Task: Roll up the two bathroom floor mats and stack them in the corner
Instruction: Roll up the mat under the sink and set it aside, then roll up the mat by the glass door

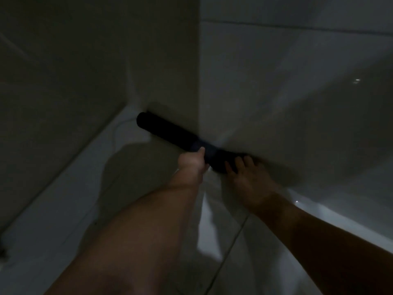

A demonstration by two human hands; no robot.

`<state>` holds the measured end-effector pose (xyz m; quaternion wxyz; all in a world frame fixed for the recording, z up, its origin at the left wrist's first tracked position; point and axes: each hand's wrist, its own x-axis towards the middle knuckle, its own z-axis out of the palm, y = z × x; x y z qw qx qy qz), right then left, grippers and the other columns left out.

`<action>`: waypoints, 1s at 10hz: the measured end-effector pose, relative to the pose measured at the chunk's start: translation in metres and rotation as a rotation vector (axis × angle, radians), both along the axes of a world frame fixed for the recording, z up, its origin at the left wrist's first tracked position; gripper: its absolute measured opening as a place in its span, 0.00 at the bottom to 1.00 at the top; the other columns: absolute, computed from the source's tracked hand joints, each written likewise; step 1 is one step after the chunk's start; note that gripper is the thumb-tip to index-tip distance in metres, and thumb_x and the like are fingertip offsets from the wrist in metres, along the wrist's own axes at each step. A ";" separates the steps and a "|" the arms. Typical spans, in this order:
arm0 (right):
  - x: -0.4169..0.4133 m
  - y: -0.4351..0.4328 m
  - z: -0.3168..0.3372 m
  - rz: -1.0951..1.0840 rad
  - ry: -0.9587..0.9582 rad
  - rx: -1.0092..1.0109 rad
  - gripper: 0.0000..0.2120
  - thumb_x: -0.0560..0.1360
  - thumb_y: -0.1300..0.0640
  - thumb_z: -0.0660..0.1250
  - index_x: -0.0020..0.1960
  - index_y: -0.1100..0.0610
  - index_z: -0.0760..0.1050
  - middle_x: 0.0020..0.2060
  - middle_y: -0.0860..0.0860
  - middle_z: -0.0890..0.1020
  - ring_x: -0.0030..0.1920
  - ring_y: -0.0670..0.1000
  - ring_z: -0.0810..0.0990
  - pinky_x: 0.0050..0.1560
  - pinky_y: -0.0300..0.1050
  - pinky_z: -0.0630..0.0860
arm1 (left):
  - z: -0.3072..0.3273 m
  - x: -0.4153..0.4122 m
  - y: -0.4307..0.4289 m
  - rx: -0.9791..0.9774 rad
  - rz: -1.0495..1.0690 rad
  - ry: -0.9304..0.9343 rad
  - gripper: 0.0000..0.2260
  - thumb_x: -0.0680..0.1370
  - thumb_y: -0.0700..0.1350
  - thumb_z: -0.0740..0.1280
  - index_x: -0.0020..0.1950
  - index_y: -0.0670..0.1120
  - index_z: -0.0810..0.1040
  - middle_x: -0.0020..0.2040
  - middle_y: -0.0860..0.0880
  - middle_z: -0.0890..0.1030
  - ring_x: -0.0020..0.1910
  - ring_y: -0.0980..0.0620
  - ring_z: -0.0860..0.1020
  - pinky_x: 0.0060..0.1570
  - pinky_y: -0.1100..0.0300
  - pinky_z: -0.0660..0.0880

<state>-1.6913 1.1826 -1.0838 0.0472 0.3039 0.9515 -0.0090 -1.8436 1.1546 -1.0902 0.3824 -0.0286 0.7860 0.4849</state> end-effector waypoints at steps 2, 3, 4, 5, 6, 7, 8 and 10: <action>0.006 -0.001 0.006 0.046 -0.032 0.025 0.27 0.66 0.55 0.51 0.54 0.59 0.82 0.47 0.64 0.82 0.39 0.64 0.81 0.33 0.51 0.78 | -0.012 0.012 -0.012 -0.123 -0.096 0.261 0.13 0.74 0.55 0.62 0.34 0.49 0.69 0.53 0.37 0.82 0.53 0.39 0.81 0.55 0.47 0.78; 0.018 0.003 0.000 0.065 -0.011 0.007 0.26 0.65 0.55 0.51 0.51 0.59 0.83 0.45 0.64 0.82 0.37 0.64 0.81 0.31 0.52 0.78 | 0.006 0.033 -0.019 -0.145 -0.170 0.427 0.05 0.77 0.46 0.63 0.45 0.46 0.71 0.52 0.40 0.81 0.53 0.41 0.79 0.50 0.58 0.73; 0.044 0.002 0.009 0.027 0.013 0.022 0.21 0.67 0.54 0.54 0.48 0.58 0.83 0.44 0.61 0.82 0.38 0.61 0.81 0.35 0.50 0.80 | 0.012 0.060 -0.027 -0.076 -0.262 0.512 0.04 0.77 0.41 0.64 0.48 0.46 0.69 0.49 0.39 0.80 0.50 0.40 0.79 0.52 0.52 0.76; 0.077 -0.006 0.019 0.023 0.023 0.006 0.12 0.66 0.56 0.64 0.44 0.58 0.83 0.41 0.60 0.82 0.36 0.59 0.81 0.31 0.47 0.78 | 0.013 0.080 -0.035 -0.116 -0.537 0.596 0.05 0.77 0.41 0.65 0.51 0.41 0.73 0.49 0.38 0.80 0.49 0.41 0.78 0.51 0.50 0.76; 0.131 -0.015 0.033 -0.069 -0.028 -0.059 0.10 0.56 0.61 0.75 0.36 0.58 0.79 0.33 0.57 0.79 0.29 0.57 0.77 0.23 0.44 0.71 | 0.021 0.118 -0.042 -0.118 -0.856 0.586 0.06 0.77 0.44 0.64 0.52 0.44 0.74 0.49 0.41 0.80 0.49 0.43 0.78 0.50 0.51 0.76; 0.200 -0.031 0.052 -0.259 -0.128 -0.107 0.08 0.68 0.65 0.66 0.46 0.60 0.77 0.42 0.59 0.78 0.39 0.60 0.78 0.33 0.47 0.67 | 0.022 0.175 -0.039 -0.068 -1.161 0.684 0.04 0.76 0.46 0.63 0.44 0.46 0.73 0.39 0.42 0.79 0.41 0.41 0.78 0.41 0.52 0.76; 0.265 -0.053 0.071 -0.414 -0.115 -0.067 0.09 0.57 0.64 0.72 0.36 0.58 0.77 0.32 0.57 0.77 0.30 0.59 0.78 0.26 0.43 0.68 | 0.031 0.230 -0.036 0.016 -1.334 0.724 0.04 0.76 0.46 0.62 0.43 0.47 0.72 0.39 0.42 0.80 0.41 0.41 0.78 0.39 0.54 0.73; 0.413 -0.111 0.106 -0.666 -0.362 -0.032 0.05 0.63 0.60 0.70 0.39 0.57 0.77 0.35 0.56 0.80 0.36 0.60 0.81 0.30 0.47 0.74 | 0.037 0.345 -0.043 0.225 -1.577 0.681 0.05 0.77 0.48 0.61 0.48 0.48 0.74 0.45 0.47 0.81 0.46 0.42 0.78 0.44 0.55 0.74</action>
